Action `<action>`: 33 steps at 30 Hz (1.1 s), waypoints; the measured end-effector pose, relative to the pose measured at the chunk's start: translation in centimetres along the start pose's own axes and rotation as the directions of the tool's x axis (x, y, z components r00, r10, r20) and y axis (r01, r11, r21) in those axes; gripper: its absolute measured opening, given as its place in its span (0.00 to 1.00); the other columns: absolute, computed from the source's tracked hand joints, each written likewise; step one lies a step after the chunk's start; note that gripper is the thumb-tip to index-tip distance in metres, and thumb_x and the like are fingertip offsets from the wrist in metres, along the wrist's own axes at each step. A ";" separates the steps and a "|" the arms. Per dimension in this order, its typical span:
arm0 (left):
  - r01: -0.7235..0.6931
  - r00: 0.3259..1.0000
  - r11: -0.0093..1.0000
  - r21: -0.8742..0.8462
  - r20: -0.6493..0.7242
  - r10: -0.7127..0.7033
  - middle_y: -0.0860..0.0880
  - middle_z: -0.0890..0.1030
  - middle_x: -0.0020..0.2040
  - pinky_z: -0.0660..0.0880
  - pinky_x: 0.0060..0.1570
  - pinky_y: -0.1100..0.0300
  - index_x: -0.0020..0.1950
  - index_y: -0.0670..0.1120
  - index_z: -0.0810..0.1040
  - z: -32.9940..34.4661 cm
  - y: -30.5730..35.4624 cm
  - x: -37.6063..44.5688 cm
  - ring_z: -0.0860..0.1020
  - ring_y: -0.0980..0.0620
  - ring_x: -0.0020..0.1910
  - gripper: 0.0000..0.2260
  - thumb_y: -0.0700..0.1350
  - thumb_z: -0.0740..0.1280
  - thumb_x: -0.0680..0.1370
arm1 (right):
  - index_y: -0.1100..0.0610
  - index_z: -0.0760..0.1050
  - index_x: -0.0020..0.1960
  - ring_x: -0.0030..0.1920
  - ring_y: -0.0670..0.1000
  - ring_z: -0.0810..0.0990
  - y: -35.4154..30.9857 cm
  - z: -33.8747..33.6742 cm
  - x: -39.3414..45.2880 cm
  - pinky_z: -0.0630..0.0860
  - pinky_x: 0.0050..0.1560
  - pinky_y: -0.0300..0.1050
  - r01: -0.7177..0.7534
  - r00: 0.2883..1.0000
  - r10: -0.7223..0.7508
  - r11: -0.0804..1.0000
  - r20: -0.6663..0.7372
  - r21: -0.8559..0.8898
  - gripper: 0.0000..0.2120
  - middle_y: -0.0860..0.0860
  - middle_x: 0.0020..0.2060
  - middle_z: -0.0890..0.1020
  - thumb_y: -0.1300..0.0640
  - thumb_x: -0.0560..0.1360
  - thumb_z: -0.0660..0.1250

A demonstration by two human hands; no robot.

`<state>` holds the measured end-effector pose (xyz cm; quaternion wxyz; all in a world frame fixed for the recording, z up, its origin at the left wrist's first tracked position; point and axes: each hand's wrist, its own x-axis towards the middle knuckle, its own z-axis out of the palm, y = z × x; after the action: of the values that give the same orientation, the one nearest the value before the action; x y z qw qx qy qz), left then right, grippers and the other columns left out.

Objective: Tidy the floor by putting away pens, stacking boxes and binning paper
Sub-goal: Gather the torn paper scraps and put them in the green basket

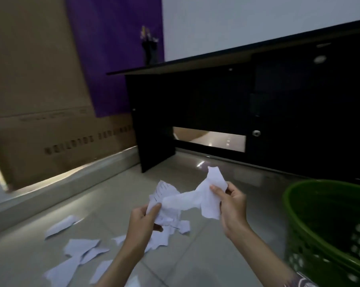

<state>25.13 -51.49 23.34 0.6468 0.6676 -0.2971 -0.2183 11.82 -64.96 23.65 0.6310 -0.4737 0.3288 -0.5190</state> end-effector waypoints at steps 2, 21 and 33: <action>0.010 0.996 1.000 -0.003 0.091 -0.009 0.49 0.75 0.23 0.71 0.28 0.61 0.32 0.38 0.75 3.7 0.1 0.4 0.74 0.51 0.26 0.15 0.39 0.62 0.78 | 0.66 0.73 0.40 0.38 0.54 0.76 -1.5 -3.4 0.7 0.73 0.41 0.49 0.076 0.991 -0.082 0.995 -0.110 -0.061 0.06 0.56 0.36 0.78 0.64 0.71 0.69; -0.004 0.518 0.999 0.053 0.854 -0.043 0.48 0.79 0.43 0.77 0.32 0.67 0.47 0.39 0.77 30.2 2.8 -4.5 0.78 0.57 0.39 0.11 0.46 0.61 0.79 | 0.62 0.73 0.45 0.42 0.55 0.74 -8.2 -25.9 0.5 0.70 0.44 0.45 0.156 0.600 -0.448 0.878 -0.663 -0.452 0.05 0.56 0.39 0.77 0.67 0.76 0.60; -0.079 0.675 0.997 -0.001 0.736 0.054 0.50 0.76 0.51 0.76 0.37 0.60 0.57 0.44 0.75 23.4 3.8 -3.0 0.77 0.53 0.43 0.09 0.44 0.62 0.79 | 0.56 0.74 0.57 0.61 0.55 0.73 -5.8 -21.3 0.2 0.71 0.61 0.51 0.021 0.815 -0.288 0.881 -0.503 -0.472 0.14 0.56 0.59 0.75 0.68 0.75 0.62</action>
<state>6.65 -66.60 25.29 0.4702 0.5225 -0.5591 -0.4397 -9.47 -70.70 21.94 0.3355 -0.4579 0.5679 -0.5961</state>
